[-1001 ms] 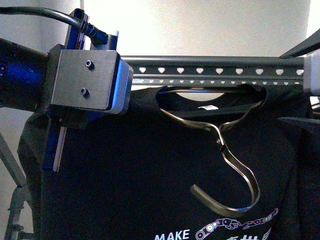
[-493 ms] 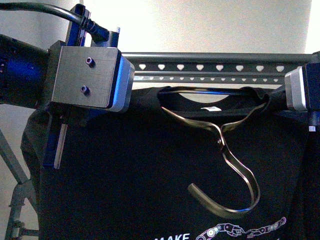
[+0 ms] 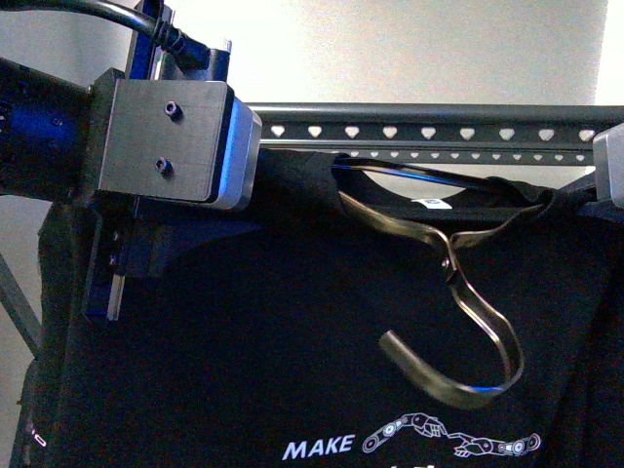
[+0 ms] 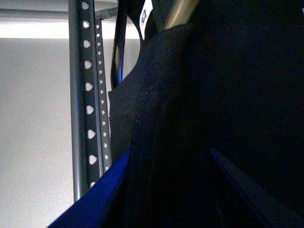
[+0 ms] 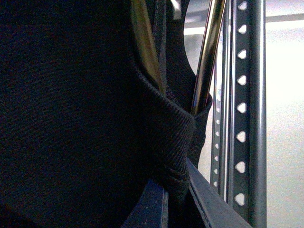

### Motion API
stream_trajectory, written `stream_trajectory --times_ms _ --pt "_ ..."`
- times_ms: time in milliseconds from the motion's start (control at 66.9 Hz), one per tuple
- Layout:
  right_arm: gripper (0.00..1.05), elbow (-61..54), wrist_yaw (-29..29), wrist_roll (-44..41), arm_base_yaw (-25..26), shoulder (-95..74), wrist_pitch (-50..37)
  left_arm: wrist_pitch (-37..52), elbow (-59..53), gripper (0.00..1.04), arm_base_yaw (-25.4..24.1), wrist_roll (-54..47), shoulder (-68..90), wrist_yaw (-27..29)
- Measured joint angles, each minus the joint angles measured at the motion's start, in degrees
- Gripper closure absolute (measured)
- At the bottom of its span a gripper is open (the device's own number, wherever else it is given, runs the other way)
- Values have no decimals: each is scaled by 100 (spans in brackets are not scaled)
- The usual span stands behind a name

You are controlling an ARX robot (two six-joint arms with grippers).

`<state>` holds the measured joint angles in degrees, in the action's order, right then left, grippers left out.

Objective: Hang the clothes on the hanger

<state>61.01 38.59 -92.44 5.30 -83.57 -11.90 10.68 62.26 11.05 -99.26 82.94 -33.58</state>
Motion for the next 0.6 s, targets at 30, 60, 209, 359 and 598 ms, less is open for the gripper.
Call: stream_trajectory --times_ms 30,60,209,359,598 --pt "100 0 4 35 28 0 -4 0 0 50 0 0 0 0" --pt "100 0 -2 125 68 0 -2 0 0 44 0 0 0 0" --pt "100 0 -293 1110 361 17 977 0 0 12 0 0 0 0" --pt "100 0 -17 1425 660 48 2166 0 0 7 -2 0 0 2" --pt "100 2 444 1453 1132 129 3622 0 0 7 -2 0 0 0"
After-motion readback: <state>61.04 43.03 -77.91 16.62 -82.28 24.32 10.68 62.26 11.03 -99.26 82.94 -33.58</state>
